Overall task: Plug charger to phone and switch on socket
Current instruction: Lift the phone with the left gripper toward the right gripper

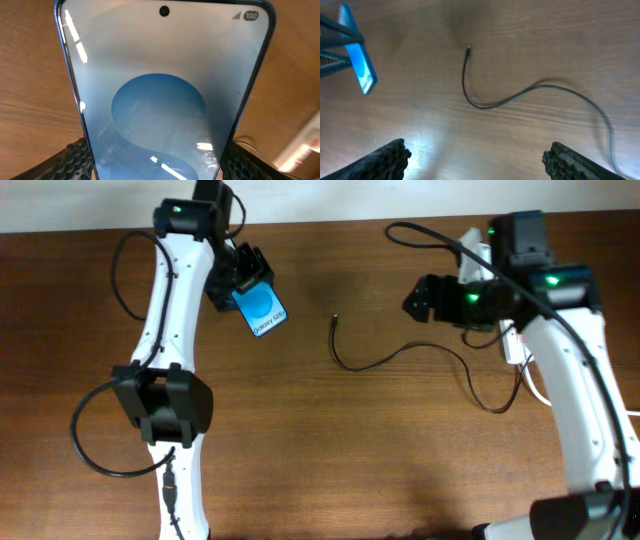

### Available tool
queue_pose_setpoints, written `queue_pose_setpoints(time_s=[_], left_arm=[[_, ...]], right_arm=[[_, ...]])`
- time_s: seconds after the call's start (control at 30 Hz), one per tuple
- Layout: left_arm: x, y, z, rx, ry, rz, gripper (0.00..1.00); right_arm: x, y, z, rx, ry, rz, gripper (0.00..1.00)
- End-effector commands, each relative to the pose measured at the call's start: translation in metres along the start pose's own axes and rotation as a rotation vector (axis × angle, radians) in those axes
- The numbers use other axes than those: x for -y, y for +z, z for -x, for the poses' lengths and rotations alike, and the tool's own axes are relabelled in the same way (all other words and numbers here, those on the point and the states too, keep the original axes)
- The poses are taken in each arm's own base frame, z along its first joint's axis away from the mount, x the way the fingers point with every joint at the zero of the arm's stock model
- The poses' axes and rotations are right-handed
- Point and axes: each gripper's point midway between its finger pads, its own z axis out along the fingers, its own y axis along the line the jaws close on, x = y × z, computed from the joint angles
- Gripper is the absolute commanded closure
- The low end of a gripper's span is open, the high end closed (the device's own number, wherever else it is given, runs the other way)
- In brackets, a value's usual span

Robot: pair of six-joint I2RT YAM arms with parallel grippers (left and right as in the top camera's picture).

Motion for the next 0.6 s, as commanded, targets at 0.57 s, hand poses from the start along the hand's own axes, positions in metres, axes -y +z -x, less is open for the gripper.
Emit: queue_pose_setpoints(time_s=[0.57], left_arm=[[-0.003,-0.033,-0.012,-0.208,-0.351,-0.189,1.0]], right_arm=[[-0.118,0.101,0.002,-0.102,0.017,0.35,0.25]])
